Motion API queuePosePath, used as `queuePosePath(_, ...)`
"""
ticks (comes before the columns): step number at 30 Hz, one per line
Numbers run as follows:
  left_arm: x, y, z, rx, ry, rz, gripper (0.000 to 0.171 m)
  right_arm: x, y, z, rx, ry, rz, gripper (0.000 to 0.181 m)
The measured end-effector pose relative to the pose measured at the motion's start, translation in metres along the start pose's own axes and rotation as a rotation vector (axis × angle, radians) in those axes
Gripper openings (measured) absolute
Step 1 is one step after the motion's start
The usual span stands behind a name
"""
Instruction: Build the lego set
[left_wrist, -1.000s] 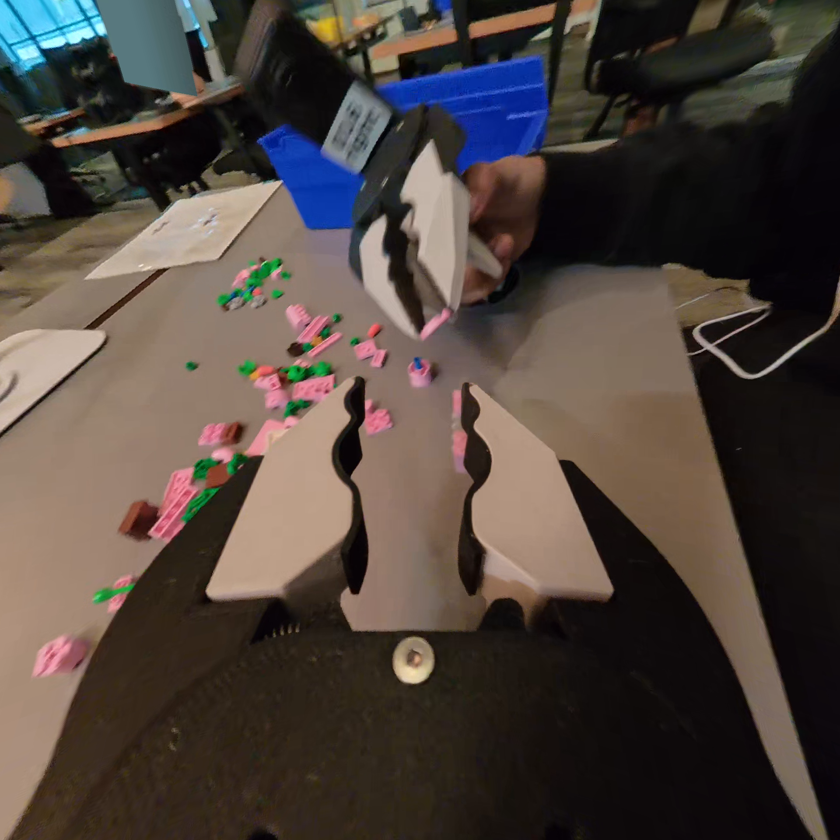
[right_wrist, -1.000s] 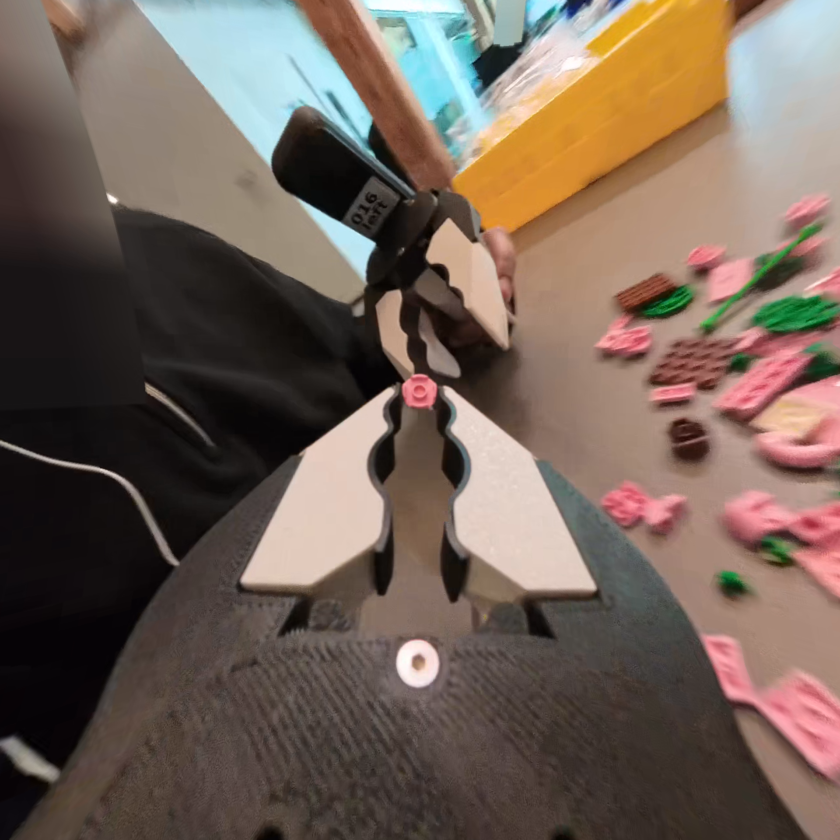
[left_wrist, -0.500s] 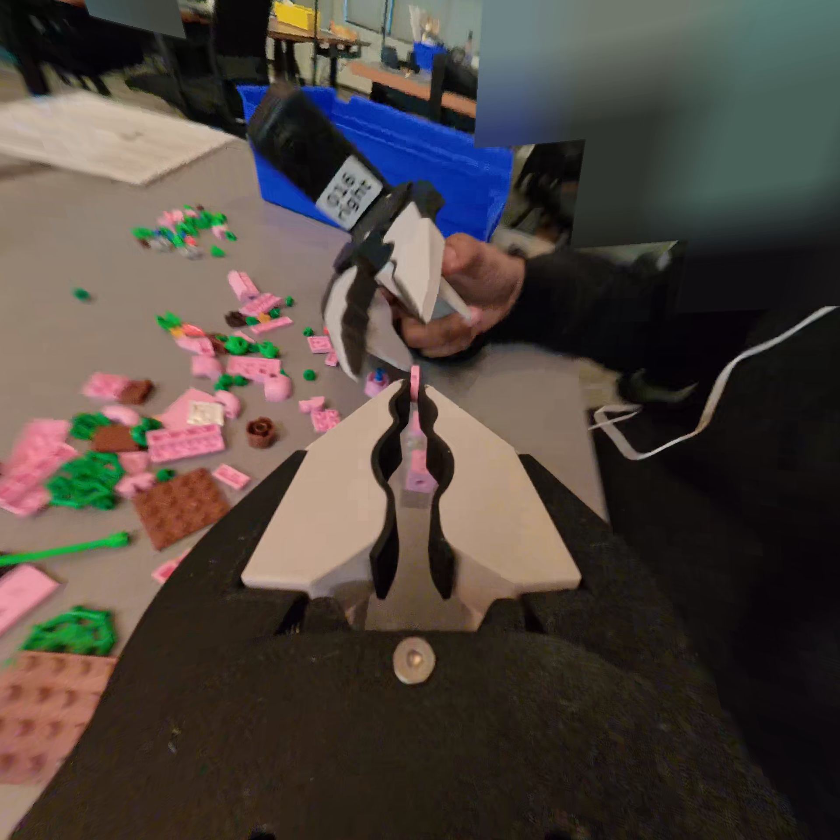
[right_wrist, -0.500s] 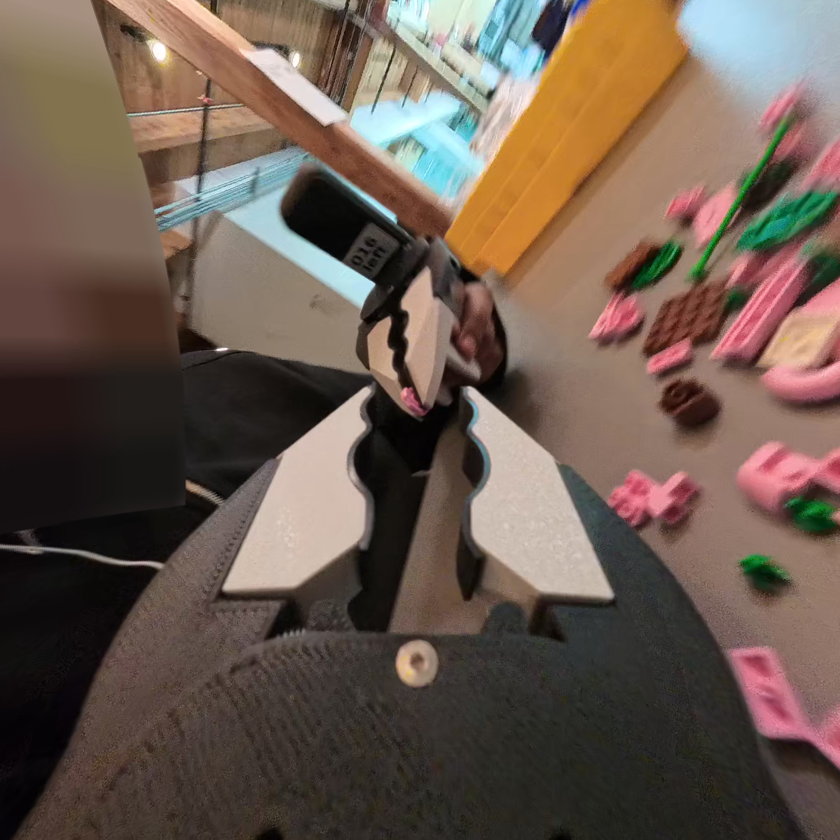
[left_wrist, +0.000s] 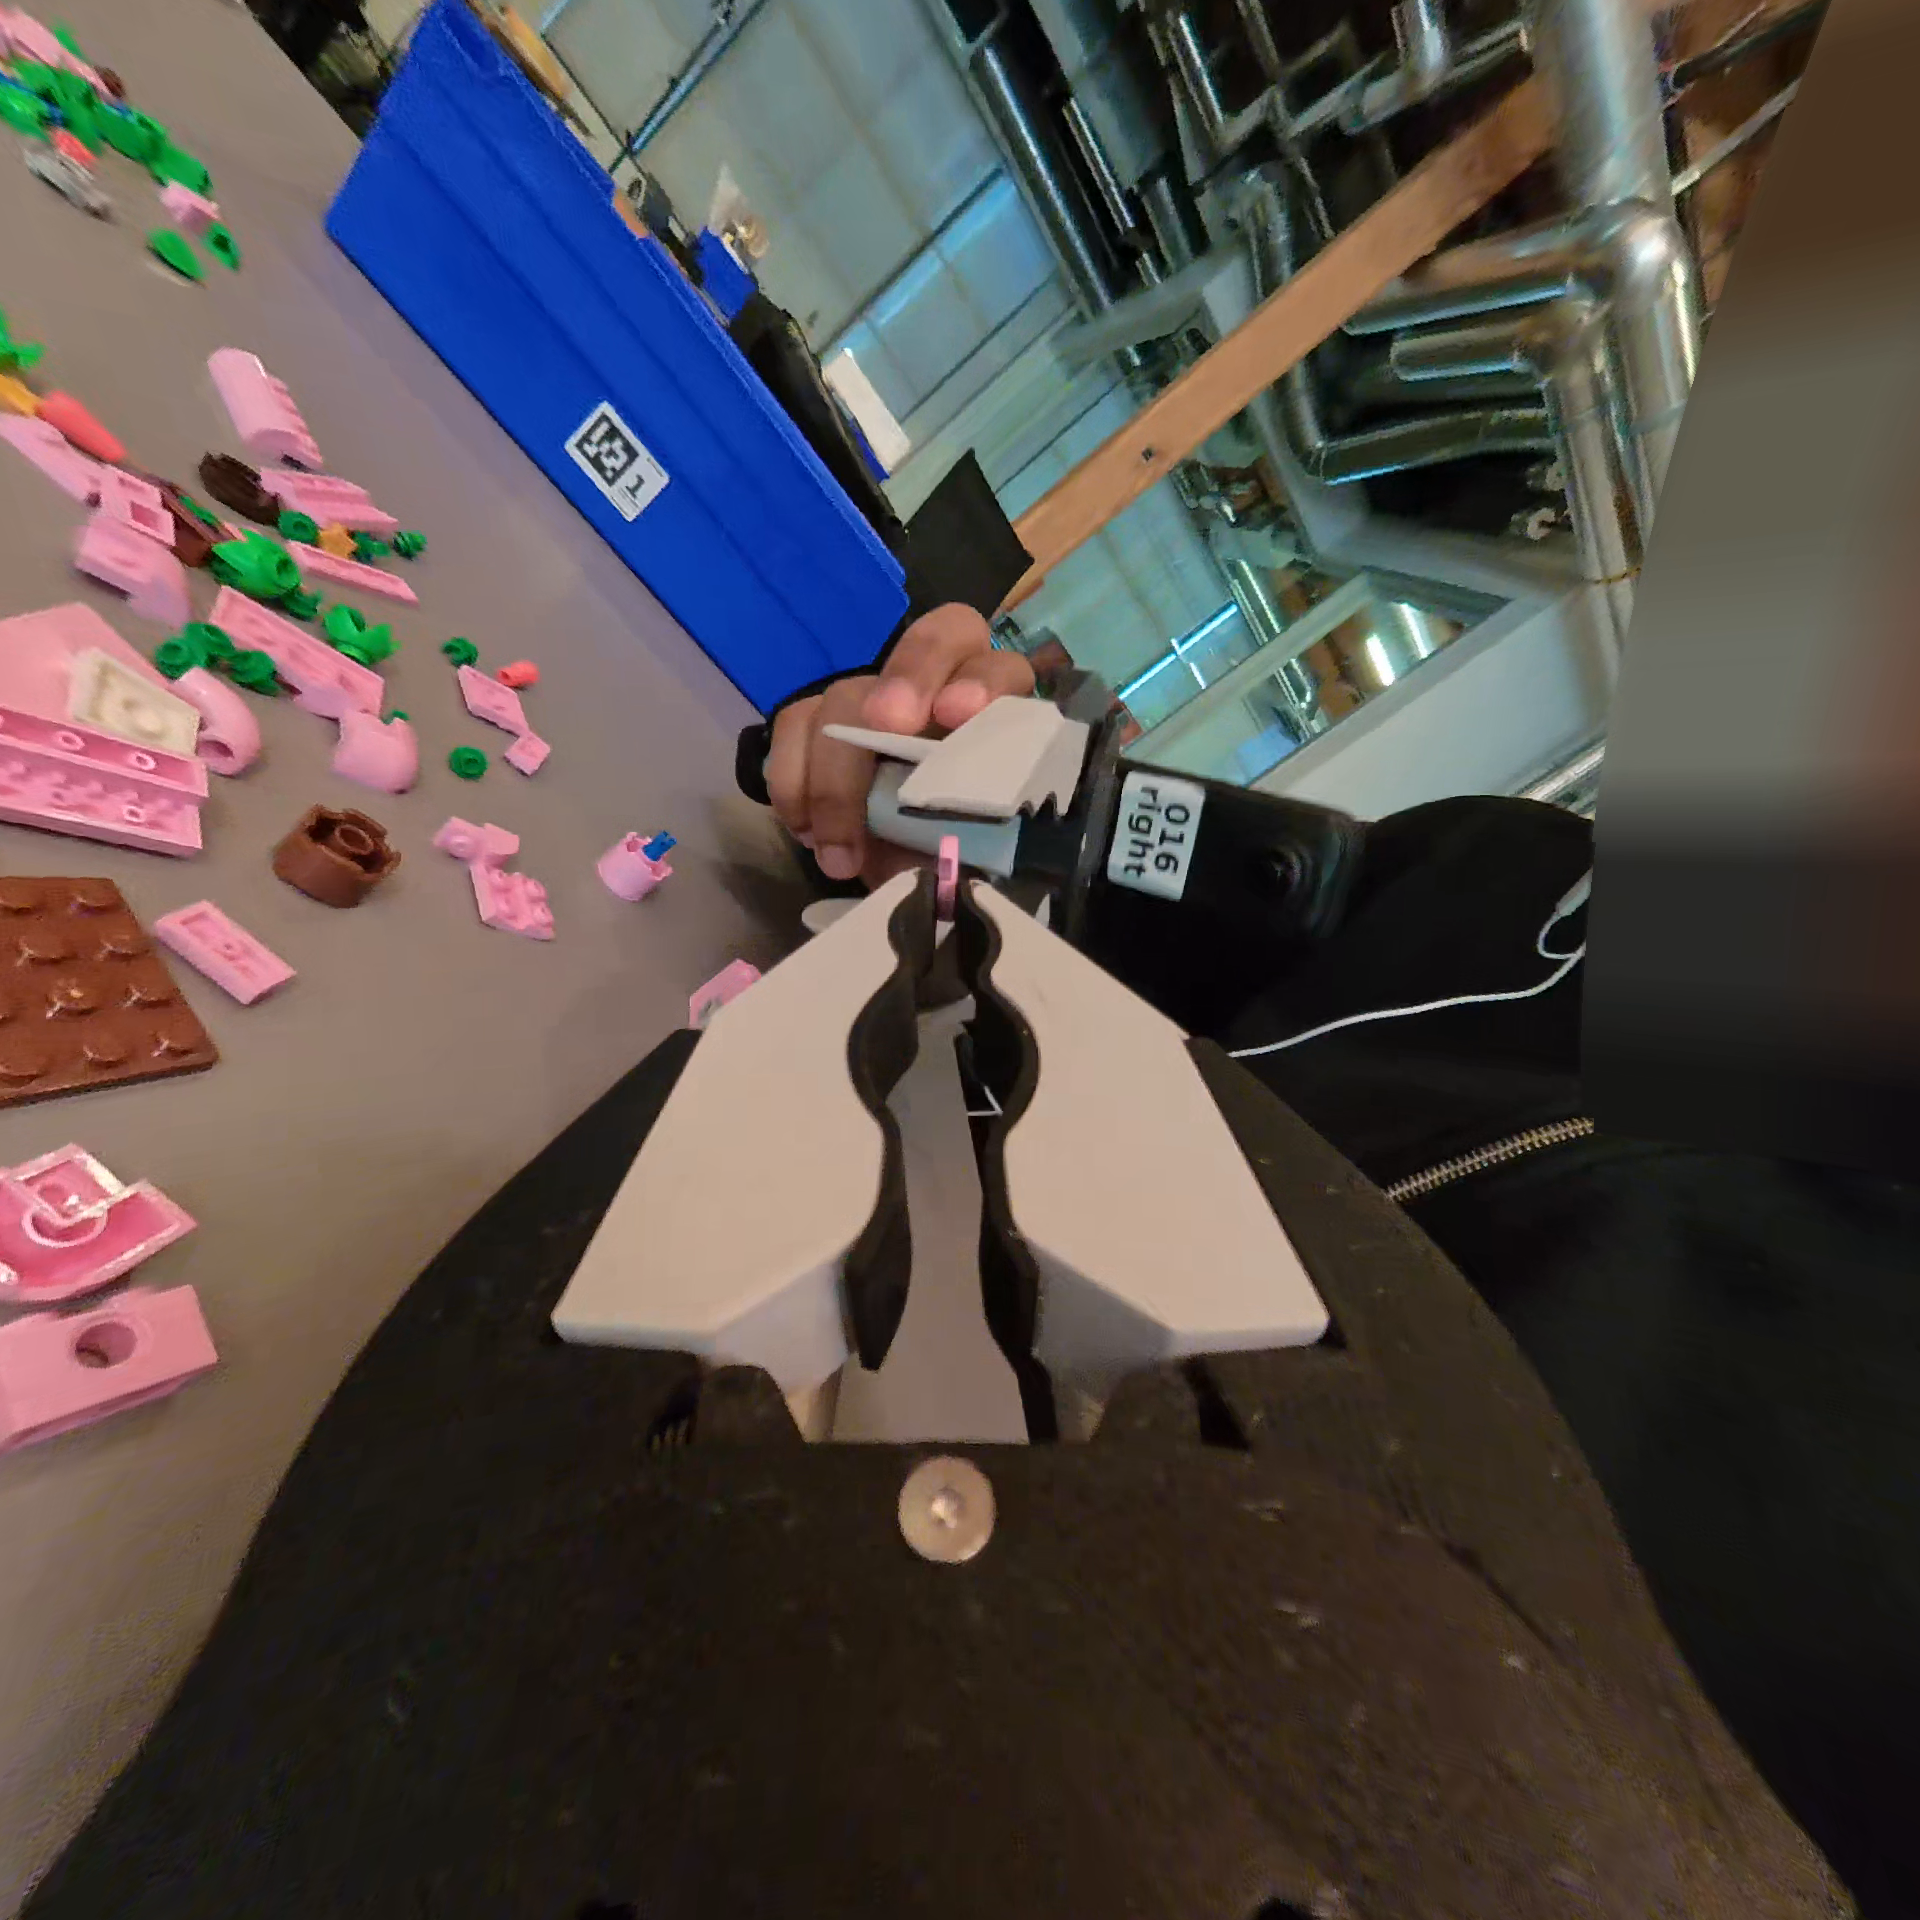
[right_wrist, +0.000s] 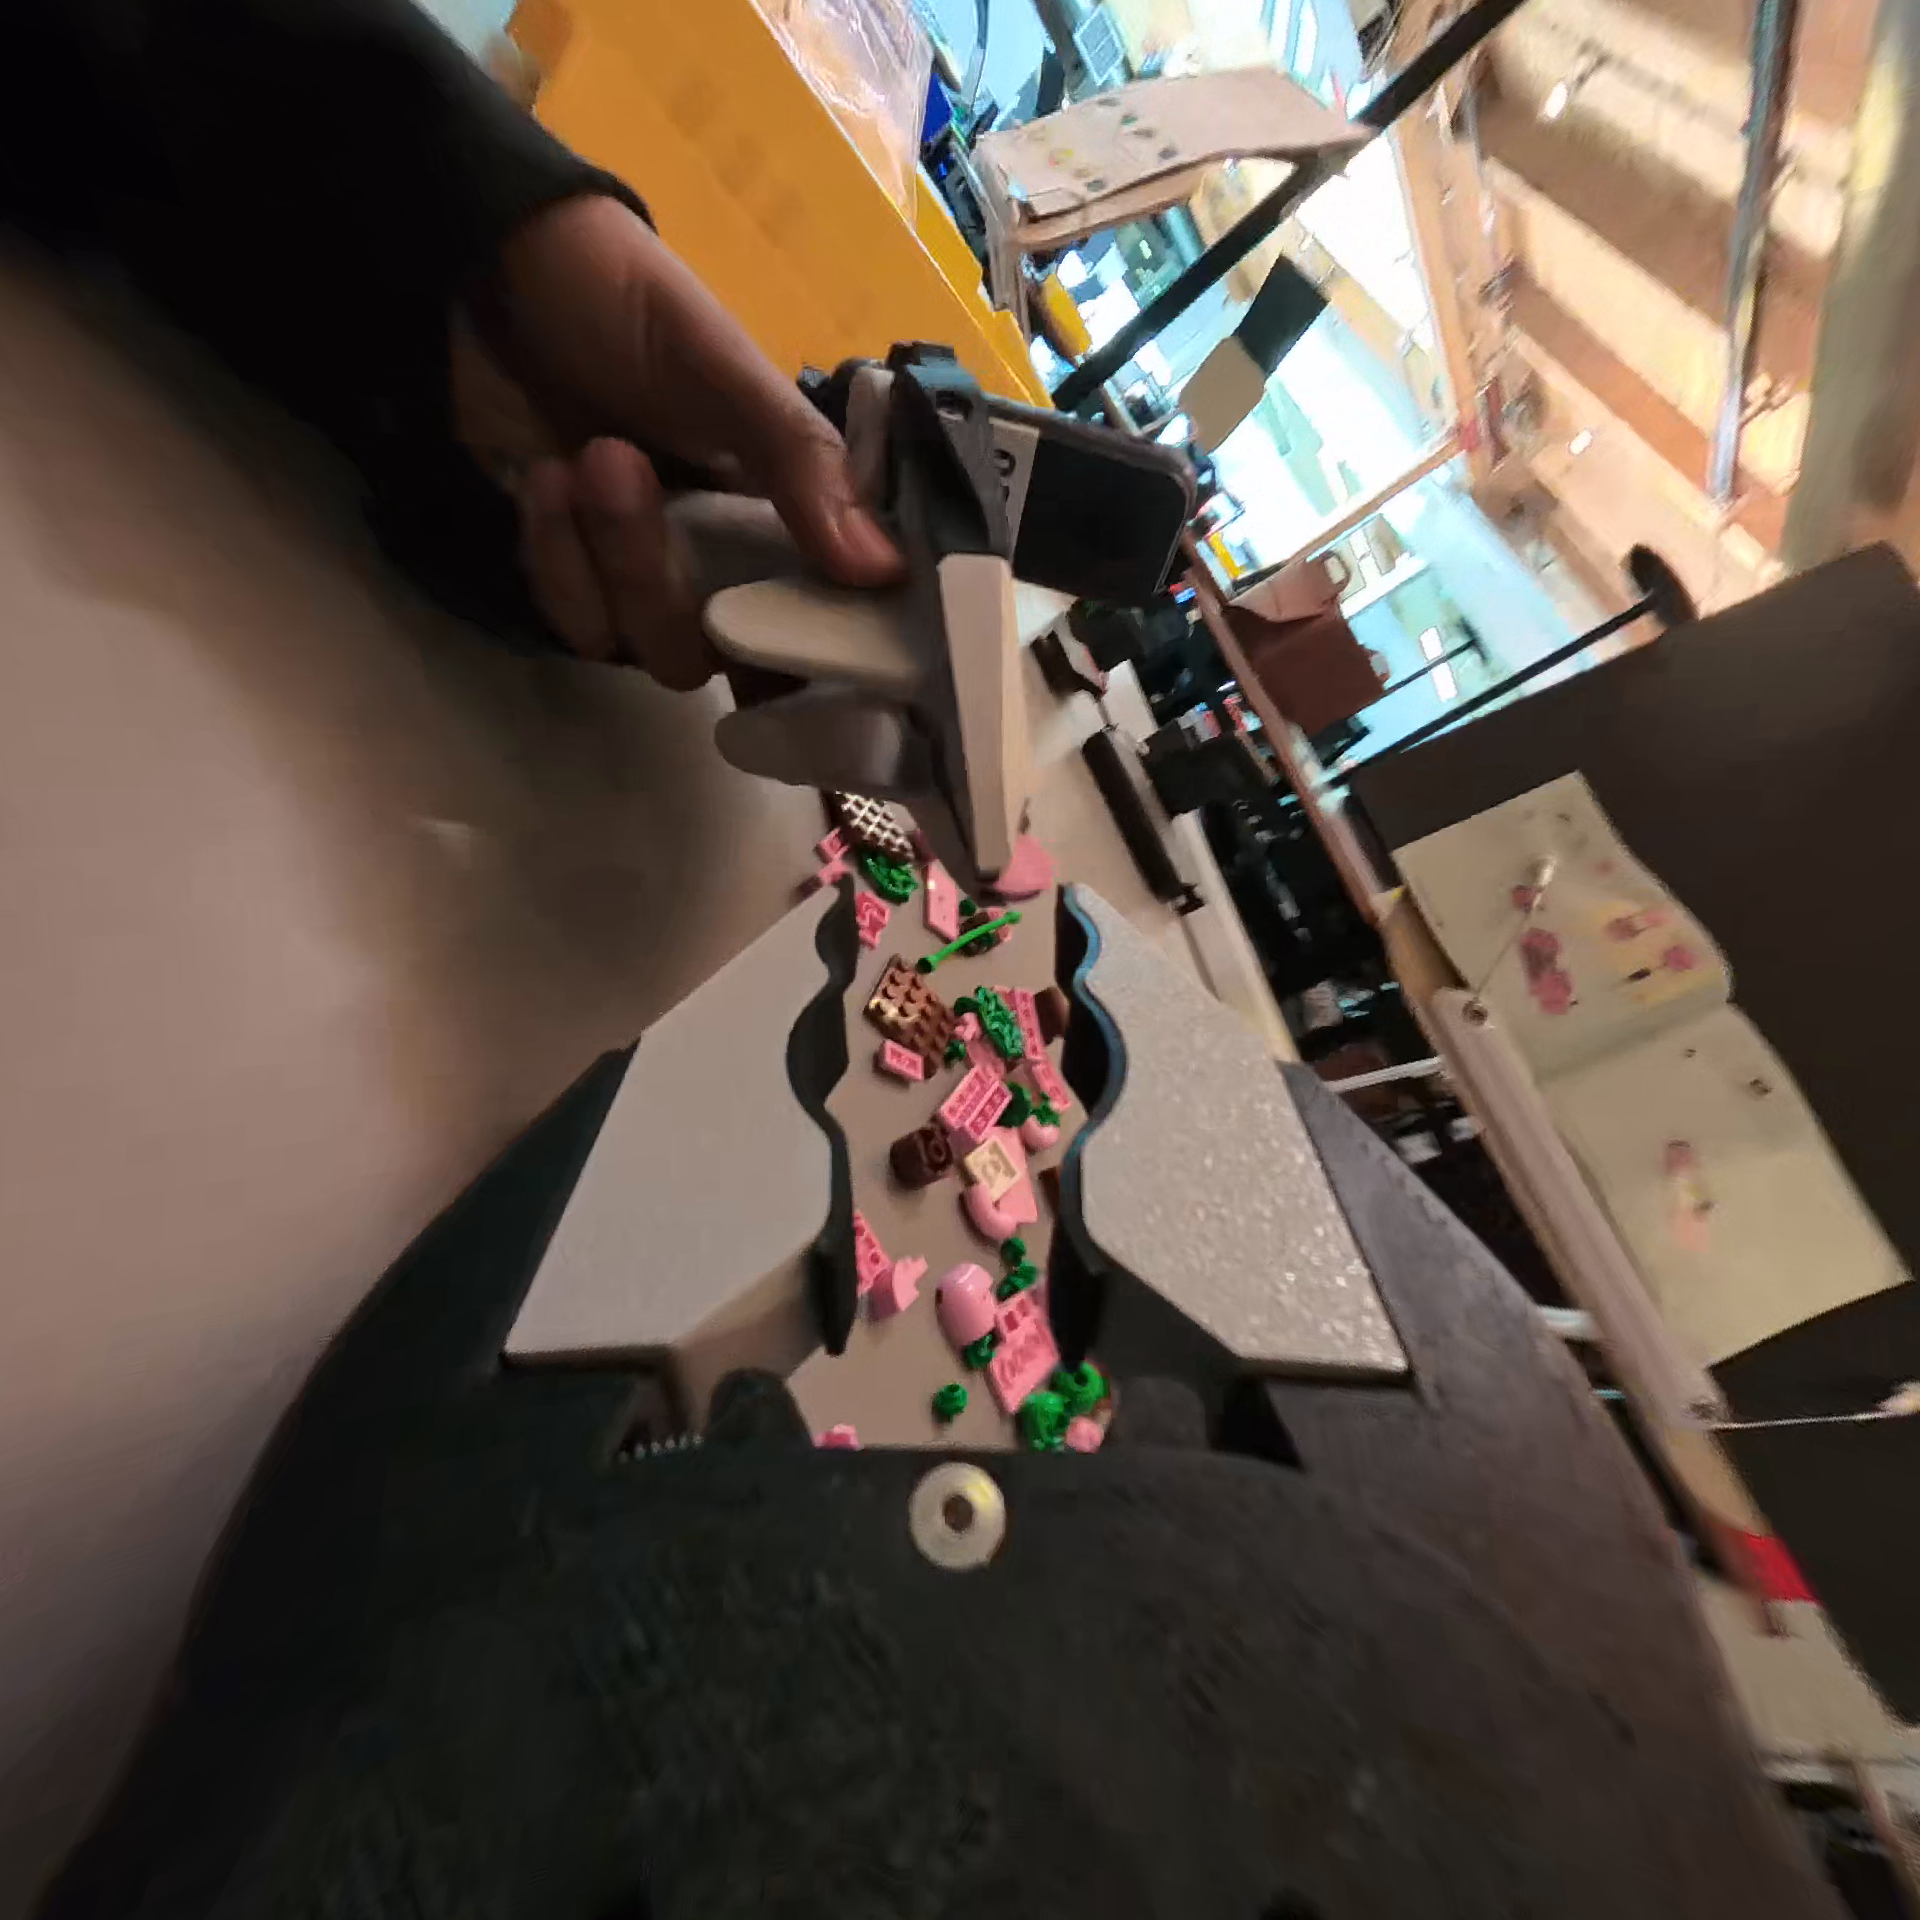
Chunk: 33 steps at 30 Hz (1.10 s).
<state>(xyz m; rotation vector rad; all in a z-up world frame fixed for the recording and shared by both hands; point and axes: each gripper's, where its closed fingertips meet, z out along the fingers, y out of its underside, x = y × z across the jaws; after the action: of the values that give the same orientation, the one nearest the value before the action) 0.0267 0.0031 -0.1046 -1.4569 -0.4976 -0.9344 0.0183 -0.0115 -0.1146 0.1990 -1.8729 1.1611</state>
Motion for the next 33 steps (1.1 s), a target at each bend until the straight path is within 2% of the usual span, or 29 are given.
queuePosePath(4,-0.002,0.005,0.003,-0.03,-0.012,0.005,0.0,0.009,-0.006,-0.007,0.058,0.006,0.072,0.027)
queuePosePath(8,-0.002,0.007,0.003,-0.035,-0.009,0.0,0.0,0.006,-0.003,-0.005,0.028,0.002,0.024,0.028)
queuePosePath(12,-0.001,0.011,0.006,-0.059,-0.006,0.007,0.0,0.0,-0.004,-0.005,0.027,-0.019,0.003,0.015)
queuePosePath(16,0.001,0.011,0.006,-0.062,0.004,0.014,0.0,0.0,-0.006,-0.006,0.03,-0.024,0.0,0.014)
queuePosePath(17,0.001,0.01,0.005,-0.056,0.001,0.019,0.002,0.001,-0.006,-0.007,0.031,-0.021,0.001,0.014)
queuePosePath(19,0.005,0.005,0.002,-0.033,0.011,0.051,0.022,0.006,-0.006,-0.009,0.041,-0.002,0.018,0.014)
queuePosePath(20,0.009,0.002,0.0,-0.02,0.012,0.087,0.024,0.011,-0.006,-0.011,0.043,0.008,0.037,0.014)
queuePosePath(23,0.004,-0.006,-0.009,-0.005,-0.118,0.263,0.029,0.035,0.002,-0.02,0.044,0.077,0.119,0.014)
queuePosePath(28,-0.025,-0.034,-0.042,0.051,-0.578,0.626,0.033,0.093,0.021,-0.054,0.097,0.238,0.385,0.014)
queuePosePath(30,-0.023,-0.045,-0.053,0.106,-0.636,0.673,0.038,0.108,0.033,-0.067,0.097,0.285,0.456,0.014)
queuePosePath(33,-0.014,-0.06,-0.069,0.221,-0.647,0.676,0.039,0.119,0.048,-0.075,0.041,0.342,0.449,0.014)
